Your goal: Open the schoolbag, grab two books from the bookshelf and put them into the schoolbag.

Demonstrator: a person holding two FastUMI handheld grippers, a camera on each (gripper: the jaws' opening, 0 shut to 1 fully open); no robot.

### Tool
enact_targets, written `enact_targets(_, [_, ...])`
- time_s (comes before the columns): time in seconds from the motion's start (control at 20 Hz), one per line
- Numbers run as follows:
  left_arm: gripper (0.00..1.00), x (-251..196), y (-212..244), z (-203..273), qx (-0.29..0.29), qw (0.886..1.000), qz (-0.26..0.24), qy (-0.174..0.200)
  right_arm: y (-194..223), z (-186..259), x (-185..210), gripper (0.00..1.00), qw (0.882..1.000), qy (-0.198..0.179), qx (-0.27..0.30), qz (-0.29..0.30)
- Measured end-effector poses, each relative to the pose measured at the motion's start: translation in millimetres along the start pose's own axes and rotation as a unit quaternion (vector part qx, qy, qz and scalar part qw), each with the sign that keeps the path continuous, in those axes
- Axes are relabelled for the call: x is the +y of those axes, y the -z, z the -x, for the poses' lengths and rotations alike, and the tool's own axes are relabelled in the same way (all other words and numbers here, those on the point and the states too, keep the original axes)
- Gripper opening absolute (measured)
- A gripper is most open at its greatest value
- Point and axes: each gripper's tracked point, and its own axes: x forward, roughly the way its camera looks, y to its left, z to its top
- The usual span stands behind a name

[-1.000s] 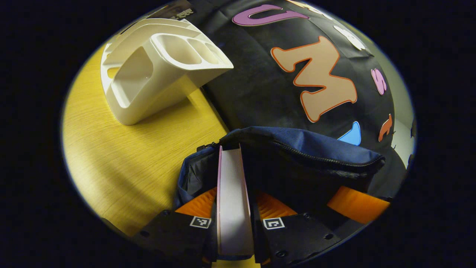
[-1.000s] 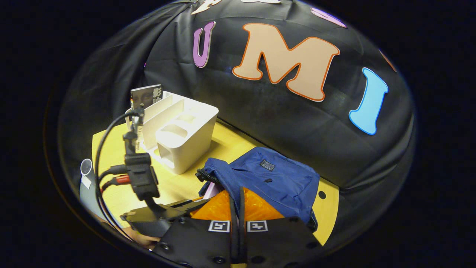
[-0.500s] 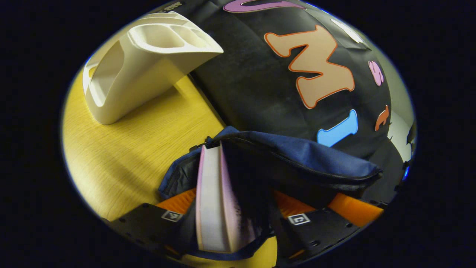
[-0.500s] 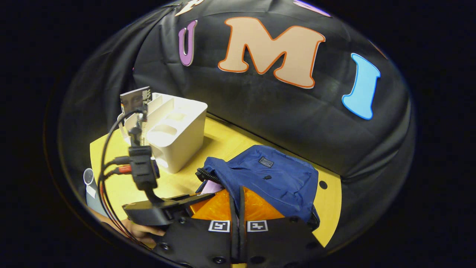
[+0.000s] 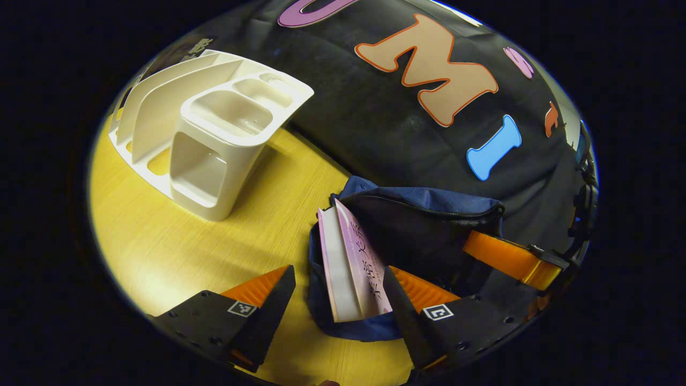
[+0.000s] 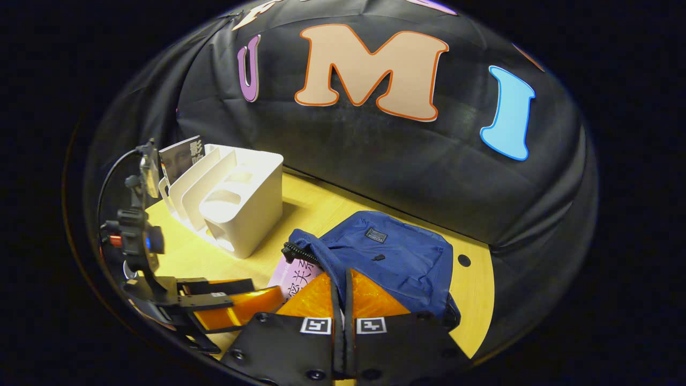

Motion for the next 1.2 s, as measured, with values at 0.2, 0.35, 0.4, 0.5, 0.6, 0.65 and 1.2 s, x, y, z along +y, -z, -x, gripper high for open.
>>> enact_targets(0.2, [0.96, -3, -48, 47, -0.043, 0.998, -0.033, 0.010, 0, 0, 1, 0.03, 1.000, 0.007, 0.000, 0.004])
enact_targets(0.35, [0.95, 1, -103, 85, -0.097, 0.994, -0.049, 0.006, 1, 0, 2, 0.04, 1.000, 0.011, 0.002, 0.009])
enact_targets(0.4, [0.95, 7, -123, 94, -0.115, 0.992, -0.050, -0.002, 1, 0, 2, 0.03, 1.000, 0.012, 0.003, 0.008])
enact_targets(0.5, [0.95, 21, -160, 112, -0.145, 0.988, -0.043, -0.017, 2, 0, 1, 0.03, 1.000, 0.016, 0.005, 0.006])
enact_targets(0.6, [0.95, 42, -190, 127, -0.161, 0.986, -0.037, -0.033, 3, -1, 0, 0.03, 1.000, 0.021, 0.008, 0.004])
enact_targets(0.65, [0.95, 55, -204, 134, -0.166, 0.985, -0.034, -0.045, 3, -1, 0, 0.03, 1.000, 0.024, 0.009, 0.003])
enact_targets(1.2, [0.95, 172, -357, 186, -0.220, 0.956, -0.103, -0.165, 12, -3, 7, 0.03, 0.998, 0.053, 0.029, 0.013])
